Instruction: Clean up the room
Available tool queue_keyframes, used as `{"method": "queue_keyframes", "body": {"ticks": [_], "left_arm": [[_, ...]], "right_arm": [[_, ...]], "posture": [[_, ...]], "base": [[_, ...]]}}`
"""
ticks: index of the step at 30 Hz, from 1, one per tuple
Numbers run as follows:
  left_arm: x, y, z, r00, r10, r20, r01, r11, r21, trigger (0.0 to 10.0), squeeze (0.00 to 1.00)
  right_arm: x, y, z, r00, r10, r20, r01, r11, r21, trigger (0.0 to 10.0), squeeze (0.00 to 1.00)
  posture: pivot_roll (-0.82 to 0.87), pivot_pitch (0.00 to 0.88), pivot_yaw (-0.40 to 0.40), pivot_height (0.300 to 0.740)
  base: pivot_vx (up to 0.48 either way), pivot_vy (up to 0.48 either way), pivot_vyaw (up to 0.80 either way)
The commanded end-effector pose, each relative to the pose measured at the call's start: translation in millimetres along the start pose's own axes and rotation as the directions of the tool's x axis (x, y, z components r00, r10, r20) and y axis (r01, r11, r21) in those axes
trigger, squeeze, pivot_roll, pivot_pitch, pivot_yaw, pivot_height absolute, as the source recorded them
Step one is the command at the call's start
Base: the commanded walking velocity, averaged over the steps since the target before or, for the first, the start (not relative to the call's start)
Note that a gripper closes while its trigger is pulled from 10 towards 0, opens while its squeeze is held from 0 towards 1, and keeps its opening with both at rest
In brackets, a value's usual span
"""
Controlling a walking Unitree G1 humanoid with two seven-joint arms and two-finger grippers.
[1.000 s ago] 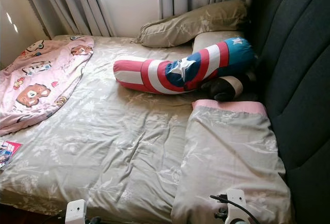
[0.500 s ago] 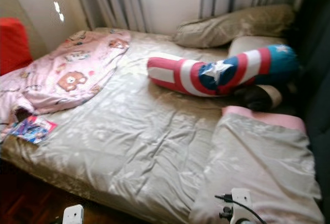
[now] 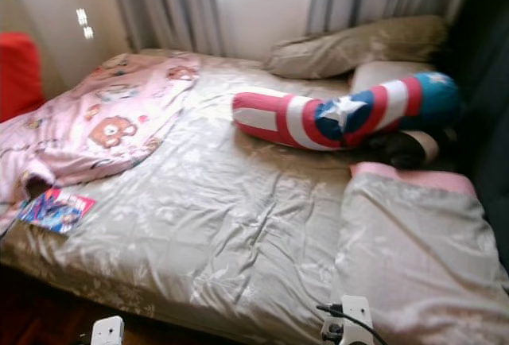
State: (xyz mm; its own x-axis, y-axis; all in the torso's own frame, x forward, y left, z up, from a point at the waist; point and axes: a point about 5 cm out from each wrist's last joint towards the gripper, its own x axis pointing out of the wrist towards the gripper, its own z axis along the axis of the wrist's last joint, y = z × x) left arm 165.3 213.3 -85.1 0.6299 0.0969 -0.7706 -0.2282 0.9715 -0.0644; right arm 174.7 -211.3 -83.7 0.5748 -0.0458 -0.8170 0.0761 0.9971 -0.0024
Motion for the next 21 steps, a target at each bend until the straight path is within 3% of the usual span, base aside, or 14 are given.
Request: {"method": "queue_keyframes", "body": {"ticks": [1,8,21], "left_arm": [[-0.7,-0.4,-3.1,1.0,-0.006,-0.012,0.006,1.0,0.006,10.0,0.0],[-0.6,0.4,-2.4,1.0,-0.006,-0.01,0.007,1.0,0.009,10.0,0.0],[-0.9,2.0,-2.1,1.0,-0.007,-0.009,0.007,1.0,0.011,10.0,0.0]], "right_arm": [[-0.9,-2.6,-3.6,1.0,-0.013,-0.011,0.013,1.0,0.0,10.0,0.0],[-1.8,-10.3,-1.5,0.999,-0.033,0.002,0.032,0.998,0.062,10.0,0.0],[-0.6,-10.2,4.3,0.999,-0.032,0.011,0.032,0.998,0.051,10.0,0.0]], "posture": [[-0.02,0.0,0.048,0.74],[-0.01,0.0,0.052,0.74],[-0.01,0.0,0.052,0.74]], "base": [[0.0,0.48,0.0],[0.0,0.48,0.0],[0.0,0.48,0.0]]}}
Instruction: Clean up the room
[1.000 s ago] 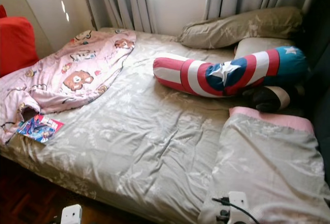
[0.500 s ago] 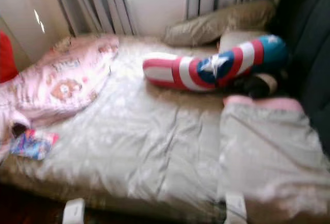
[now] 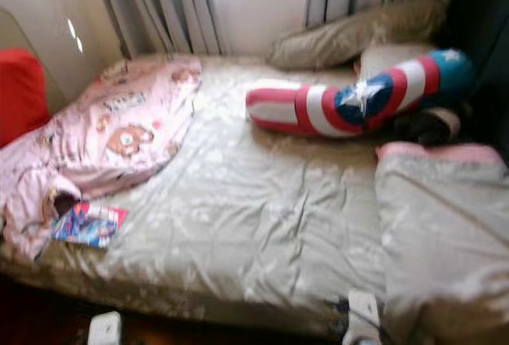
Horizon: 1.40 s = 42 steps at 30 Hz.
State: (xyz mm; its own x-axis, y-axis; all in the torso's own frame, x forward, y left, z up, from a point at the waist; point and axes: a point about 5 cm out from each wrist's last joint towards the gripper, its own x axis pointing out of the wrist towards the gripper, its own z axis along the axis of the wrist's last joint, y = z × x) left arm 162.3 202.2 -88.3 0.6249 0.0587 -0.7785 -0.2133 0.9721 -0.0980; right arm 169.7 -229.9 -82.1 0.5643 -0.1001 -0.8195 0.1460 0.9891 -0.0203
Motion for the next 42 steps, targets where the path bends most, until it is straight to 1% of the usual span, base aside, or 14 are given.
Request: {"method": "queue_keyframes", "body": {"ticks": [1,5,9,16,28,42], "left_arm": [[-0.9,12.0,5,1.0,0.029,0.01,-0.029,0.999,0.02,10.0,0.0],[-0.8,12.2,5,0.999,0.03,0.011,-0.03,0.999,0.018,10.0,0.0],[-0.7,12.0,6,0.999,0.032,0.011,-0.032,0.999,0.014,10.0,0.0],[-0.7,11.9,5,0.999,0.033,0.011,-0.033,0.999,0.009,10.0,0.0],[-1.1,12.8,5,0.999,0.037,0.01,-0.037,0.999,0.004,10.0,0.0],[-1.1,12.3,4,0.999,0.037,0.008,-0.037,0.999,-0.002,10.0,0.0]], "right_arm": [[2.2,9.6,6,1.0,0.025,0.016,-0.025,1.0,0.003,10.0,0.0],[2.2,9.3,6,1.0,0.024,0.016,-0.024,1.0,0.002,10.0,0.0],[1.6,3.9,7,1.0,0.018,0.016,-0.018,1.0,0.003,10.0,0.0],[1.2,0.4,8,1.0,0.017,0.015,-0.017,1.0,0.003,10.0,0.0],[0.7,-0.9,6,1.0,0.02,0.011,-0.02,1.0,-0.007,10.0,0.0],[1.3,18.6,-3,0.999,0.047,0.003,-0.047,0.999,-0.01,10.0,0.0]], "posture": [[-0.01,0.0,0.052,0.74],[-0.01,0.0,0.052,0.74],[0.0,0.0,0.049,0.74],[0.0,0.0,0.044,0.74],[0.0,0.0,0.042,0.74],[0.0,0.0,0.037,0.74]], "base": [[0.0,0.48,0.0],[0.0,0.48,0.0],[0.0,0.48,0.0],[0.0,0.48,0.0],[0.0,0.48,0.0],[0.0,0.48,0.0]]}}
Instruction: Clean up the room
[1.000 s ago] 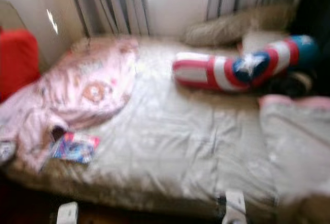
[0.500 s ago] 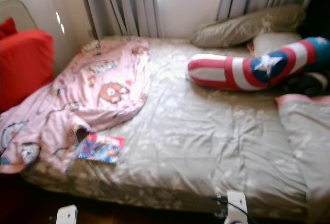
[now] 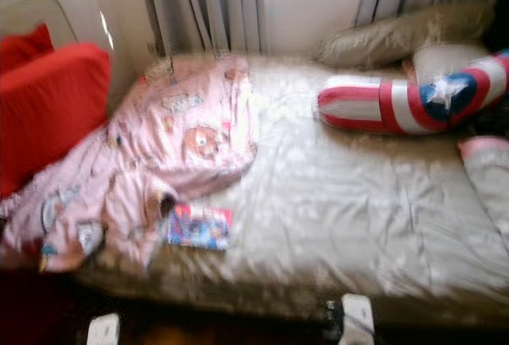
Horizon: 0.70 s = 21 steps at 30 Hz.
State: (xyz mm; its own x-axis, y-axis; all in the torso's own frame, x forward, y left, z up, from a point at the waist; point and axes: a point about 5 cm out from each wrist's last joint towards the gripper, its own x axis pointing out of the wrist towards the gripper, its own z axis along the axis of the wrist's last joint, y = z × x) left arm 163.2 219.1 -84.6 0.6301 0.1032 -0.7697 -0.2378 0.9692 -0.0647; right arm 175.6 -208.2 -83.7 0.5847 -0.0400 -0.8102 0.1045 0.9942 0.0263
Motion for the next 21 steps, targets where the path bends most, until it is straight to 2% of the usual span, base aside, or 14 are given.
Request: {"method": "queue_keyframes", "body": {"ticks": [1,7,10,15,21], "left_arm": [[0.0,-3.6,-3,1.0,-0.004,-0.011,0.004,1.0,-0.005,10.0,0.0],[-0.1,-3.4,-3,1.0,-0.002,-0.012,0.002,1.0,-0.006,10.0,0.0],[-0.2,-2.7,-3,1.0,0.0,-0.013,0.0,1.0,-0.006,10.0,0.0],[-0.4,-2.2,-4,1.0,0.0,-0.014,0.0,1.0,-0.005,10.0,0.0],[-0.3,-2.2,-3,1.0,-0.002,-0.013,0.002,1.0,-0.003,10.0,0.0]], "right_arm": [[-1.2,-1.9,-5,1.0,-0.012,-0.012,0.012,1.0,-0.004,10.0,0.0],[-0.9,-1.3,-4,1.0,-0.01,-0.007,0.01,1.0,-0.004,10.0,0.0],[-2.0,-18.2,7,1.0,-0.025,0.014,0.025,1.0,-0.003,10.0,0.0],[-4.0,-31.7,13,0.999,-0.037,0.023,0.037,0.999,0.0,10.0,0.0],[-4.7,-34.6,13,0.999,-0.037,0.022,0.037,0.999,0.003,10.0,0.0]], "posture": [[0.0,0.0,0.037,0.74],[0.0,0.0,0.036,0.74],[0.0,0.0,0.037,0.74],[0.0,0.0,0.04,0.74],[0.0,0.0,0.04,0.74]], "base": [[0.0,0.48,0.0],[0.0,0.48,0.0],[0.0,0.48,0.0],[0.0,0.48,0.0],[0.0,0.48,0.0]]}}
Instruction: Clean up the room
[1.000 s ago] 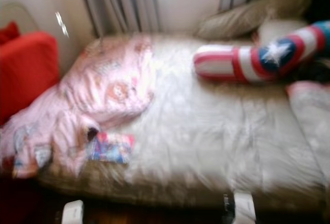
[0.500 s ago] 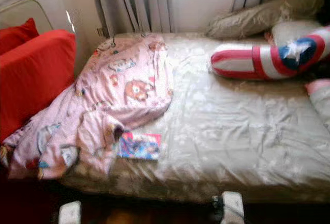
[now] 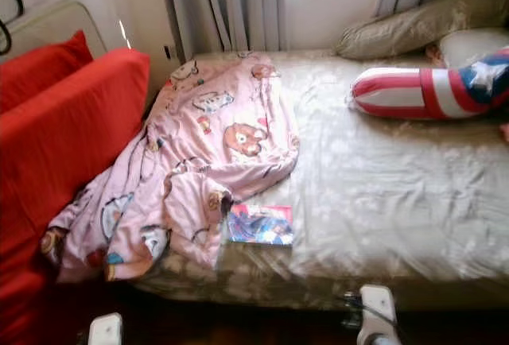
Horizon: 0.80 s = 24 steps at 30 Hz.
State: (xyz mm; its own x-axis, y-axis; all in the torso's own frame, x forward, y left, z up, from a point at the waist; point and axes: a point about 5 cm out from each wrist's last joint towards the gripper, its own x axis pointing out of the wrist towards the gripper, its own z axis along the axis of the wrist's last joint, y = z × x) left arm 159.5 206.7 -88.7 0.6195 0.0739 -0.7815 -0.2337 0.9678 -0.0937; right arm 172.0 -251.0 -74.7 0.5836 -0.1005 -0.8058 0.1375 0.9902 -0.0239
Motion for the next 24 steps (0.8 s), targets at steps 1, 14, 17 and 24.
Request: {"method": "queue_keyframes", "body": {"ticks": [1,14,17,24], "left_arm": [[-0.3,8.7,5,1.0,0.023,0.008,-0.023,1.0,0.013,10.0,0.0],[-0.3,8.7,6,1.0,0.018,0.017,-0.019,0.999,0.026,10.0,0.0],[-0.3,8.4,5,1.0,0.015,0.012,-0.016,0.999,0.029,10.0,0.0],[-0.2,8.6,6,1.0,0.016,0.015,-0.016,0.999,0.028,10.0,0.0]], "right_arm": [[2.5,8.9,5,1.0,0.024,0.013,-0.024,1.0,0.006,10.0,0.0],[4.6,58.4,-14,0.997,0.074,-0.023,-0.074,0.997,0.0,10.0,0.0],[4.7,68.0,-16,0.996,0.084,-0.026,-0.084,0.996,-0.004,10.0,0.0],[4.3,90.2,-18,0.992,0.121,-0.032,-0.123,0.992,-0.043,10.0,0.0]], "posture": [[0.0,0.0,0.045,0.74],[0.0,0.0,0.054,0.74],[-0.01,0.0,0.056,0.74],[-0.01,0.0,0.06,0.74]], "base": [[0.0,0.48,0.0],[0.0,0.0,0.0],[0.0,0.0,0.0],[0.0,0.0,0.18]]}}
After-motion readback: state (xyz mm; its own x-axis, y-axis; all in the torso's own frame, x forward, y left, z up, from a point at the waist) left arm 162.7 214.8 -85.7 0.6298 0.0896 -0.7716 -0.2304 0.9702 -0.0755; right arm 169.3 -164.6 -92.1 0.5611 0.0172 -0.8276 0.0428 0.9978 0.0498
